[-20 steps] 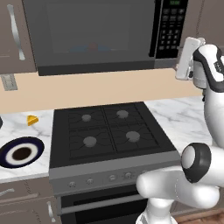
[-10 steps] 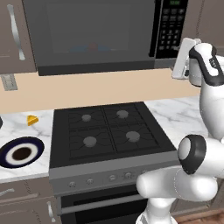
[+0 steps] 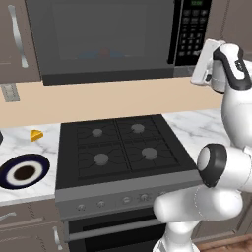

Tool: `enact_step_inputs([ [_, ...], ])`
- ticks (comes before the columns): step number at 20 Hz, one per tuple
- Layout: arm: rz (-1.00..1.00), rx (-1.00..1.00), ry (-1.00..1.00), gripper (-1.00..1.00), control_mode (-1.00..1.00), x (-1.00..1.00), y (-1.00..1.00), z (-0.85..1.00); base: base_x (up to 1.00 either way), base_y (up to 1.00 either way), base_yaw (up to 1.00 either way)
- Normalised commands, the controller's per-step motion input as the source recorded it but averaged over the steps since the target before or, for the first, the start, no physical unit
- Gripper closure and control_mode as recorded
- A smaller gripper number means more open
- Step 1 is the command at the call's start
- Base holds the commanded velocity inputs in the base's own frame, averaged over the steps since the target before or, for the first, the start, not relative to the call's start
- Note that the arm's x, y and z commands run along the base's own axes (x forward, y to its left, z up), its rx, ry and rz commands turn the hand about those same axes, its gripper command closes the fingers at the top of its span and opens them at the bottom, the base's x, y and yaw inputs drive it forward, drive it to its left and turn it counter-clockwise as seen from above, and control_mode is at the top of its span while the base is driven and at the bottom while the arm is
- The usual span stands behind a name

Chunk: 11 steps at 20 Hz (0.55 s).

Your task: Pick the bell pepper from the counter and place it in the microwave. Then turn on the microwave.

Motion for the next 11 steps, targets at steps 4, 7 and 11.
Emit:
enact_step_inputs([
  [4,0.02,0.08,0.01,-1.0,-1.0,0.19,-0.02,0.0,0.0,0.0,0.0],
  [7,0.02,0.07,0.01,-1.0,-1.0,0.14,-0.01,-0.08,0.0,0.0,0.0],
  [11,0.01,0.06,0.04,-1.0,-1.0,0.18,0.01,-0.22,0.0,0.0,0.0],
])
